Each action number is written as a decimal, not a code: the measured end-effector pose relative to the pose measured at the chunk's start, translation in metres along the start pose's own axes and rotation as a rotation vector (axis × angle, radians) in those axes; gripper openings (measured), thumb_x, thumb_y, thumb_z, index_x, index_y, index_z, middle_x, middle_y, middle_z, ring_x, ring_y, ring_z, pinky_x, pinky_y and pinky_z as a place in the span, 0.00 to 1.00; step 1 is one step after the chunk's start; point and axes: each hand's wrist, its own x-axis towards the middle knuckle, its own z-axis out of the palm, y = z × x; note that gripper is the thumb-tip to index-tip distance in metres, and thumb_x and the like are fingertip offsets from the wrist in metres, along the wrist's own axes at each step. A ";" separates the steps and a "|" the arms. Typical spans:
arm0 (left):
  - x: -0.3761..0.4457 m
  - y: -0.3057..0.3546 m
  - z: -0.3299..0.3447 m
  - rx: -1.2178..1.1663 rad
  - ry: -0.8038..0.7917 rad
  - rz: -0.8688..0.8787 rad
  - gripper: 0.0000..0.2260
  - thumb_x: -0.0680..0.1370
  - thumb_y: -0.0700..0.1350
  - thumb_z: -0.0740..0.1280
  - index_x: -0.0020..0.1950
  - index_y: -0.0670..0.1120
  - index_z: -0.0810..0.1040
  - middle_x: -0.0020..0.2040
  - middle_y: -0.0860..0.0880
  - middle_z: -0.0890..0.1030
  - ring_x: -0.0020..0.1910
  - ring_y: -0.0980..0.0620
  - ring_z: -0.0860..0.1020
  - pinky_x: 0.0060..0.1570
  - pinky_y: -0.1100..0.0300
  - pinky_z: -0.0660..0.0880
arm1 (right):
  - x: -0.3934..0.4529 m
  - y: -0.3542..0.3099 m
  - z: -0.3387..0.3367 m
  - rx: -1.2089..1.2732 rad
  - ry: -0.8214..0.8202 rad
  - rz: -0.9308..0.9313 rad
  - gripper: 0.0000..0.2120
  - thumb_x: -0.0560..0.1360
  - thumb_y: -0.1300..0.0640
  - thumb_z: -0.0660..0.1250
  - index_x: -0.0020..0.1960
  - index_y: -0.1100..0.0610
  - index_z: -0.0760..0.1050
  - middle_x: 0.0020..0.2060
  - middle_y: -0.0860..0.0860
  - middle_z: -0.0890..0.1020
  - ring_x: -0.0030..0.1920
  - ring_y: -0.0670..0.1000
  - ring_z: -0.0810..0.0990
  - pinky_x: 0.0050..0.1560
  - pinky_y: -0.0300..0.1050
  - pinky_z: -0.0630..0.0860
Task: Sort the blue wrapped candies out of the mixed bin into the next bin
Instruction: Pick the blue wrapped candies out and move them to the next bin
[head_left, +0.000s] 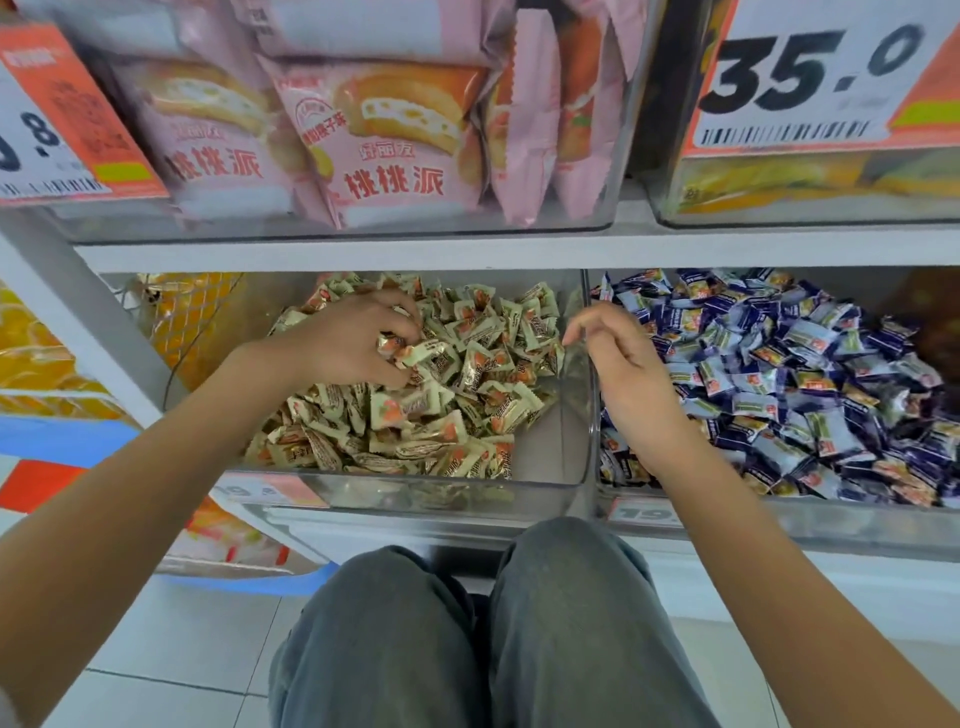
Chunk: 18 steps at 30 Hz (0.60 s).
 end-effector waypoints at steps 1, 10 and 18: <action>0.000 0.006 -0.001 0.007 -0.044 0.013 0.20 0.66 0.55 0.74 0.53 0.46 0.80 0.64 0.51 0.71 0.61 0.49 0.71 0.56 0.63 0.63 | 0.000 0.000 0.000 0.001 0.005 -0.001 0.11 0.74 0.57 0.52 0.40 0.52 0.72 0.45 0.47 0.75 0.56 0.52 0.71 0.58 0.42 0.65; 0.068 0.050 -0.001 -0.378 0.020 -0.135 0.16 0.77 0.58 0.62 0.64 0.56 0.73 0.67 0.53 0.72 0.64 0.51 0.71 0.62 0.58 0.65 | -0.002 -0.003 0.002 -0.003 -0.003 0.013 0.11 0.75 0.57 0.52 0.40 0.51 0.72 0.45 0.48 0.74 0.55 0.51 0.71 0.55 0.33 0.65; 0.137 0.078 0.049 0.126 -0.296 -0.038 0.43 0.59 0.64 0.75 0.70 0.56 0.62 0.72 0.48 0.64 0.71 0.42 0.61 0.69 0.41 0.60 | -0.002 -0.006 0.000 -0.005 0.010 -0.049 0.11 0.75 0.60 0.53 0.40 0.56 0.73 0.40 0.44 0.72 0.47 0.44 0.69 0.48 0.29 0.63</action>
